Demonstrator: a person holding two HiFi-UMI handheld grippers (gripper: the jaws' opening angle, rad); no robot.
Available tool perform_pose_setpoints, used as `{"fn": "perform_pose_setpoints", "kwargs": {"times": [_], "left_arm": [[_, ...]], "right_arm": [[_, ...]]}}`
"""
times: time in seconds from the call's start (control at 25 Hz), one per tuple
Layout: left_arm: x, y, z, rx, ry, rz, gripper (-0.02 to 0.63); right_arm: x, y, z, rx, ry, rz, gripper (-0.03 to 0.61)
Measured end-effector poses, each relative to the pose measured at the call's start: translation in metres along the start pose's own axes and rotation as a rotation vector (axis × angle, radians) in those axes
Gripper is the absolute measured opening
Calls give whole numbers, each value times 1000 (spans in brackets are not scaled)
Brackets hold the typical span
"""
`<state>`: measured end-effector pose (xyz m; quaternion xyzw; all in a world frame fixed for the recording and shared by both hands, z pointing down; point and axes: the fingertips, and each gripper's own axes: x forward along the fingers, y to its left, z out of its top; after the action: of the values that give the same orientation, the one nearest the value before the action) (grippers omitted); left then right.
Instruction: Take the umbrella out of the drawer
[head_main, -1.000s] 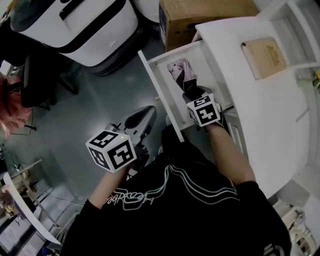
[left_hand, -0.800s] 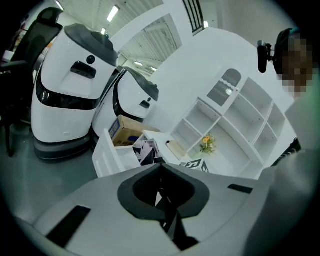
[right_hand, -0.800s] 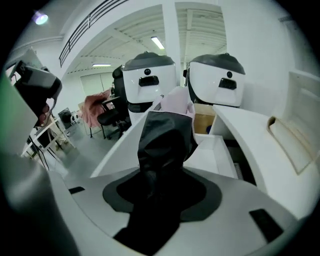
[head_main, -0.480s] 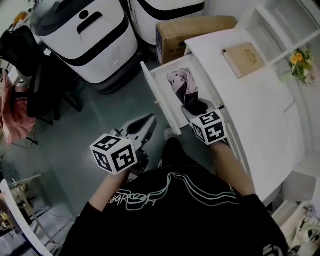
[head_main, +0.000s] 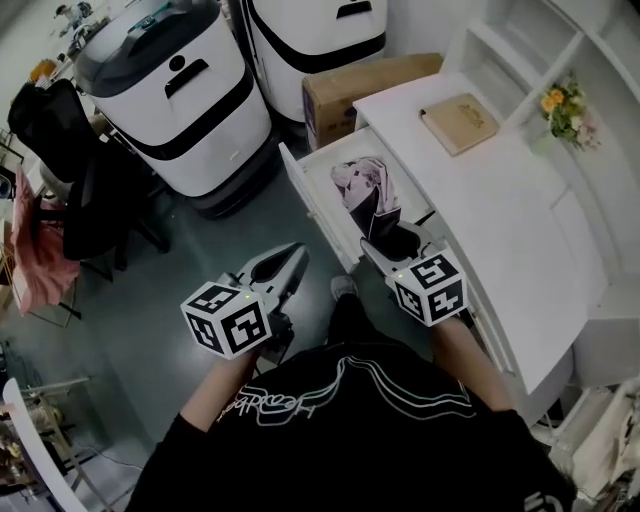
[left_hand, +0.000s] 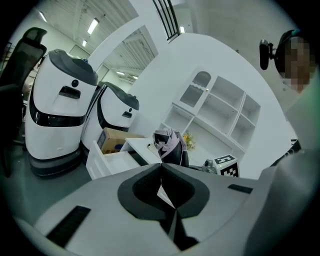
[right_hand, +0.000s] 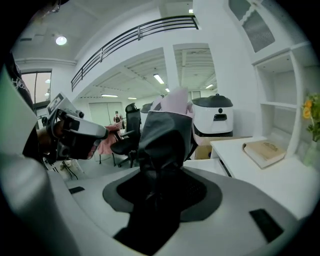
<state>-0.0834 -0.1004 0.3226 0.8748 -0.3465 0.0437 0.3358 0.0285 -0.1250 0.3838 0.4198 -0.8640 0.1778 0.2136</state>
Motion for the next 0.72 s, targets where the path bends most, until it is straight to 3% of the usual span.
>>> {"fn": "perform_pose_setpoints", "kwargs": {"times": [0.24,0.72], "left_arm": [[-9,-16,-14,5,10,-21,20],[-5,-24,-21,11,25,-43,20]], "right_arm": [[-25,22,-10,43,-50,16,207],[-37,24,-22,78,-65,10,207]]}}
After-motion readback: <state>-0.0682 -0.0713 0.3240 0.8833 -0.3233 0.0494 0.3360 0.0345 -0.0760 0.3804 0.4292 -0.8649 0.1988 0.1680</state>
